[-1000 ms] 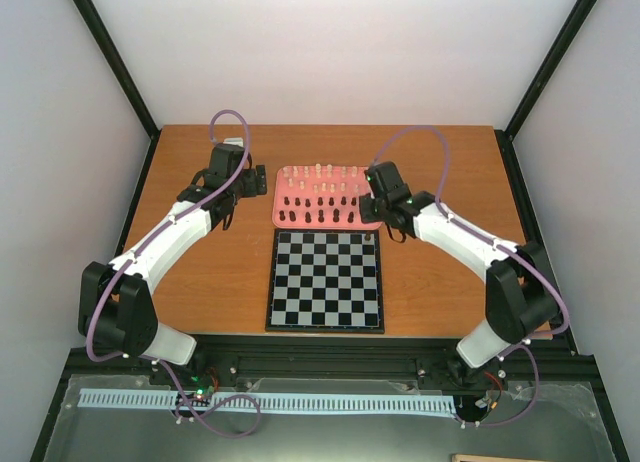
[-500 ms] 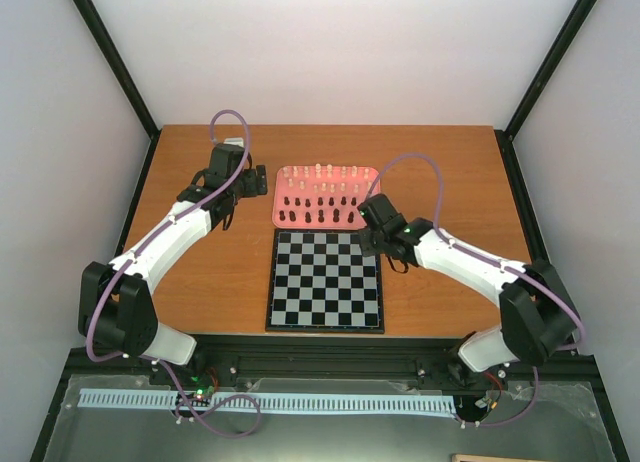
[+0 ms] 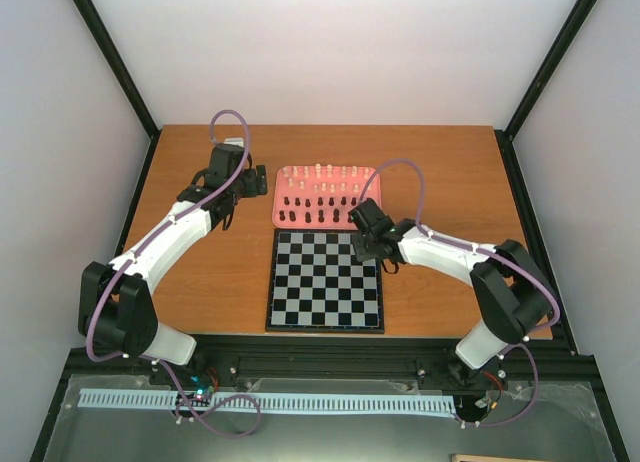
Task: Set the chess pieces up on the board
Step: Place the chess piece on the chessboard.
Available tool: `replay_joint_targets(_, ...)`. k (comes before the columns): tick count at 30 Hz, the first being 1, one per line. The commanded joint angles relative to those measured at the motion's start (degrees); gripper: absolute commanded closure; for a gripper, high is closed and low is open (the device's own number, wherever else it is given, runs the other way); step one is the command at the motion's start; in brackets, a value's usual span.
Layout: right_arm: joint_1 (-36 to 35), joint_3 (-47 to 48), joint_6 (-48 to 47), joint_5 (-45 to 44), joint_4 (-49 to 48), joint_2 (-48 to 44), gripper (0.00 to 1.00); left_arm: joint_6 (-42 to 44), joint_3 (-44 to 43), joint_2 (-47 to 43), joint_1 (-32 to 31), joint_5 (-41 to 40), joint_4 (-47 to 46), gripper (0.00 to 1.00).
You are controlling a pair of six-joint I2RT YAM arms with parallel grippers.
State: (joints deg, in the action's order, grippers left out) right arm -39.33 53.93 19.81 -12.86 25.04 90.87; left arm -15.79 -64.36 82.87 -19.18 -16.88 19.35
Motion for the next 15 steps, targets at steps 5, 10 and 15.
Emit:
replay_joint_targets(5, -0.5, 1.3, 0.7, -1.9, -1.9, 3.4, 0.95, -0.7, -1.0, -0.5, 0.1, 0.3, -0.5, 0.0)
replay_joint_targets(10, -0.5, 1.8, 0.6, -2.4, -2.2, 4.5, 0.96, -0.7, -1.1, -0.3, 0.1, 0.2, -0.6, 0.0)
replay_joint_targets(15, -0.5, 2.1, 0.4, -3.0, -1.8, 5.0, 0.95, -0.6, -1.1, 0.1, 0.1, 0.1, -0.6, 0.0)
